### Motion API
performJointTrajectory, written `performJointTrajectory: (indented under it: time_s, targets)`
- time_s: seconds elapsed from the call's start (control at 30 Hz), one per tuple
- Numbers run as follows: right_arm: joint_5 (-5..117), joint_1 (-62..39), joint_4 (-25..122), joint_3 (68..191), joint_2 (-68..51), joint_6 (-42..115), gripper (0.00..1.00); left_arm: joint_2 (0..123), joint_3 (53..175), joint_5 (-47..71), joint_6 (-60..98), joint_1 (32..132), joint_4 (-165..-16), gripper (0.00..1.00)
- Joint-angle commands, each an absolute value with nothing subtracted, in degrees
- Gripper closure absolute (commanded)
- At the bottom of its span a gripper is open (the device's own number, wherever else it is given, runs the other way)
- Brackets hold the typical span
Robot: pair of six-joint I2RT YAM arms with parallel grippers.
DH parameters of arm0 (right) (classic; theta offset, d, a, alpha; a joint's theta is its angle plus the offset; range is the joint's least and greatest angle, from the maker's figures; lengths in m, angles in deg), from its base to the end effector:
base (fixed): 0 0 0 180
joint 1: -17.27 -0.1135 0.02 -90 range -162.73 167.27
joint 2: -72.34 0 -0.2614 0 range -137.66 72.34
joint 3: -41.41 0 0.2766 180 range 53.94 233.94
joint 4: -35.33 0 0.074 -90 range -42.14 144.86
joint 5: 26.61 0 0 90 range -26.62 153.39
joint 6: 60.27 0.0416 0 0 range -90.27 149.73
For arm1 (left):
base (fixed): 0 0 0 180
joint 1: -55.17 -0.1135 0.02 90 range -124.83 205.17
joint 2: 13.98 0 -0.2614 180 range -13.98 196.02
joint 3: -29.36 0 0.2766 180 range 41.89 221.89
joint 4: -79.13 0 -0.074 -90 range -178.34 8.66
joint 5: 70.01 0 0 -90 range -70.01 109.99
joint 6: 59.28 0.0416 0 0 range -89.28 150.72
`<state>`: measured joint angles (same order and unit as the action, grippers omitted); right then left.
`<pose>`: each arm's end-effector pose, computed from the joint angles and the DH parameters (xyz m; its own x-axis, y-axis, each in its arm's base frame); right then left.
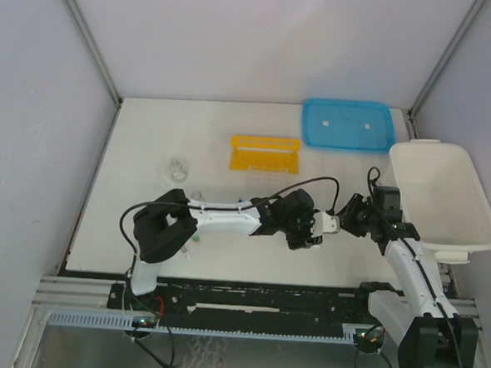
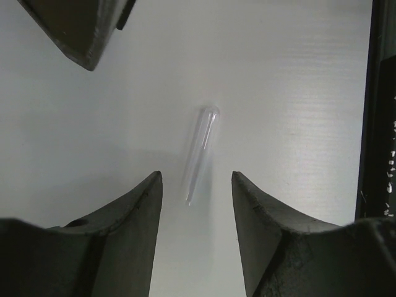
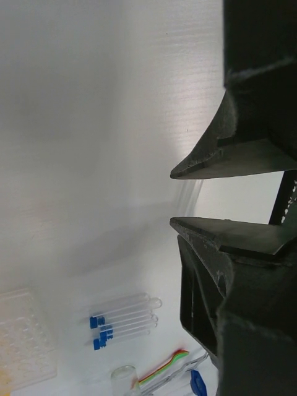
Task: Organize the chemistry lab equipment
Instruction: Pick up the test tube at the center of the board.
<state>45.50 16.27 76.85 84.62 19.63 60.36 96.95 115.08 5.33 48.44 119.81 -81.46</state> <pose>0.2056 0.0164 0.1875 -0.7757 0.4714 -0.4196 0.2155 0.8228 0.5260 0.1811 -0.4066 0.1596 0.0030 0.6812 -0.7321 0.9978 0.0465 0.0473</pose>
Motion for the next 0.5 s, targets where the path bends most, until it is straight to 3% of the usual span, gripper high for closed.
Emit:
performJointTrajectory:
  time_s: [0.0,0.47]
  targets:
    - [44.1,16.94,74.66,85.84,19.77,59.12,0.69,99.8,120.74,0.46,52.61,119.09,-77.3,0.47]
    - [44.05,17.59,74.88,85.85,19.96,59.0,0.69,103.07,120.82,0.5,51.56,118.3,-78.68,0.5]
